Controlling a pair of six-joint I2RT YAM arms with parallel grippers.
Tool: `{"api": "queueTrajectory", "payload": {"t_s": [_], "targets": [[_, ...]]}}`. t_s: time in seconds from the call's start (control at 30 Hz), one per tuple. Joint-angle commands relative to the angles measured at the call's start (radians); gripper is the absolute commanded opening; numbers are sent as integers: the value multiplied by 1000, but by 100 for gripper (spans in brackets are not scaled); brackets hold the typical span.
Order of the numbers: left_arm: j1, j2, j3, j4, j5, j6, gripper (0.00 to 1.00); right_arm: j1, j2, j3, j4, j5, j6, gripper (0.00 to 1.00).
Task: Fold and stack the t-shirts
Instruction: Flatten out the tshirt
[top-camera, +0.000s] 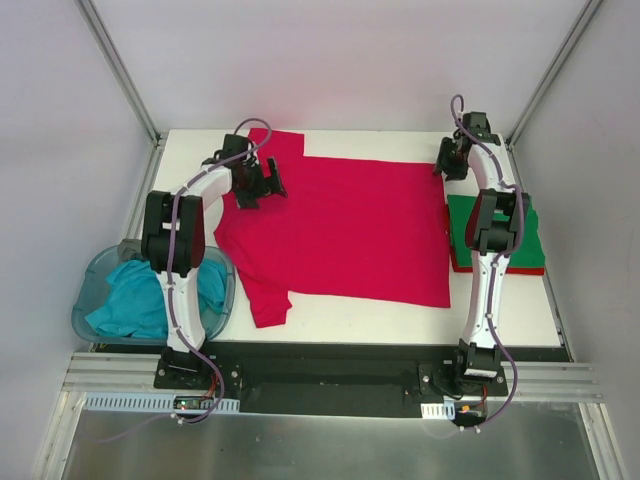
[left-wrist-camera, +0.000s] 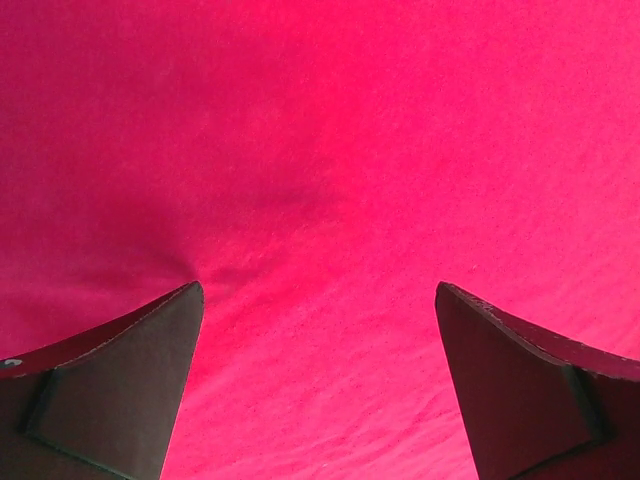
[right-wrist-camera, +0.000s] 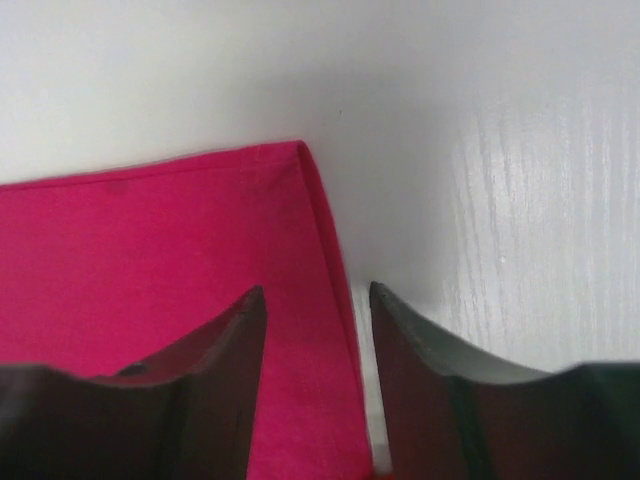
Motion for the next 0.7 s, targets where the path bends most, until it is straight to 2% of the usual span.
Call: {"api": "queueTrajectory", "payload": {"t_s": [0.0, 0.07, 0.13, 0.17, 0.2, 0.3, 0.47, 0.67], "targets": [[14, -95, -104, 46, 19, 37, 99, 11, 28, 40, -67, 20, -21, 40], [20, -111, -136, 69, 21, 29, 99, 16, 33, 46, -72, 31, -29, 26], [25, -112, -143, 81, 32, 28, 99, 25, 28, 57, -64, 47, -46, 17], [25, -111, -141, 84, 33, 28, 99, 31, 28, 75, -72, 72, -58, 6], [25, -108, -141, 86, 36, 28, 99, 40, 24, 86, -70, 112, -72, 0], [27, -104, -141, 87, 27, 29, 99, 63, -8, 75, -29, 263, -121, 0], [30, -97, -133, 87, 7, 32, 99, 65, -27, 82, 29, 415, -173, 0], [33, -46, -64, 80, 33, 34, 99, 59, 34, 111, 40, 410, -202, 0]]}}
